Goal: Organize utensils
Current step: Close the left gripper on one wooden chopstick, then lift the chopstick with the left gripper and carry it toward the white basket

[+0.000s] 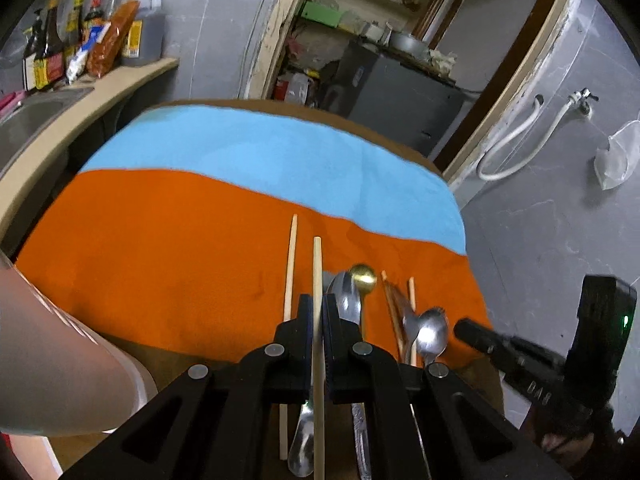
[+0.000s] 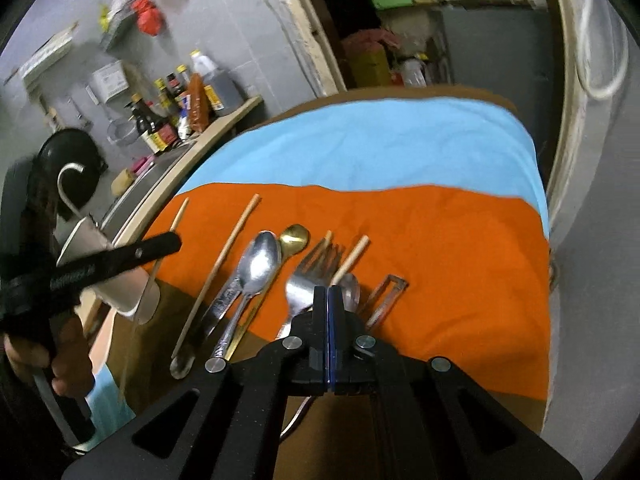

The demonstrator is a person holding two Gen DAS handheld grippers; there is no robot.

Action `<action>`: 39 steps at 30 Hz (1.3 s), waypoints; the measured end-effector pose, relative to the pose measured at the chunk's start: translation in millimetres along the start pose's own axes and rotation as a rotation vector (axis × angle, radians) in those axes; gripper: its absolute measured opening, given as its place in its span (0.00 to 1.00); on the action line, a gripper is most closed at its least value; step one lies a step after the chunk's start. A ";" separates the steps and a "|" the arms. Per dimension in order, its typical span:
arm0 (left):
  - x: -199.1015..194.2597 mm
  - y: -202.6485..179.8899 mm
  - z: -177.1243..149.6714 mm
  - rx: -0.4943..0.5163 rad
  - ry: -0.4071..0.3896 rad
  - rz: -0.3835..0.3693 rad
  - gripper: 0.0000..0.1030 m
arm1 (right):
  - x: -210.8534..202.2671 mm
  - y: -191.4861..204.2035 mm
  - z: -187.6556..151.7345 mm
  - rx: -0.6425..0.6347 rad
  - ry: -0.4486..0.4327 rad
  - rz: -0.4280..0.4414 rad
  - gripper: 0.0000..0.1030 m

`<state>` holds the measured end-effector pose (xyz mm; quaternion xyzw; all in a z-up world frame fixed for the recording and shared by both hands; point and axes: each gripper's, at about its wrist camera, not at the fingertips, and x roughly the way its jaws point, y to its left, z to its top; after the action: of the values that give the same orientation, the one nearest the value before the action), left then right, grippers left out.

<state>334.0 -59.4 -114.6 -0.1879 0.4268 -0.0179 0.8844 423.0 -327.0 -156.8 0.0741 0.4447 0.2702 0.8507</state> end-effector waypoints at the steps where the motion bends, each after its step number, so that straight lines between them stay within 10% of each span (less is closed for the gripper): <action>1: 2.6 2.0 -1.1 -0.013 0.008 -0.008 0.05 | 2.0 -2.4 0.5 -0.009 -0.001 -0.009 0.06; 4: 8.9 5.8 -6.2 -0.032 0.025 -0.009 0.05 | 6.5 -8.4 5.6 -0.030 0.003 -0.002 0.35; 8: 11.3 6.1 -10.0 -0.045 0.035 -0.007 0.05 | 15.6 -8.1 14.5 -0.065 0.024 0.035 0.37; 18: 0.5 5.4 -9.4 -0.047 0.032 -0.033 0.05 | 32.0 -4.9 12.3 -0.069 0.147 0.103 0.03; 28: -69.8 -3.9 15.4 -0.027 -0.129 -0.148 0.05 | -69.7 44.1 6.2 -0.029 -0.161 -0.087 0.02; 39: -171.6 67.2 58.1 -0.039 -0.379 -0.105 0.05 | -118.2 207.5 44.1 -0.189 -0.474 -0.143 0.02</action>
<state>260.7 54.3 23.3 -0.2270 0.2426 -0.0202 0.9430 322.1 -209.2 30.1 0.0237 0.2100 0.2248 0.9512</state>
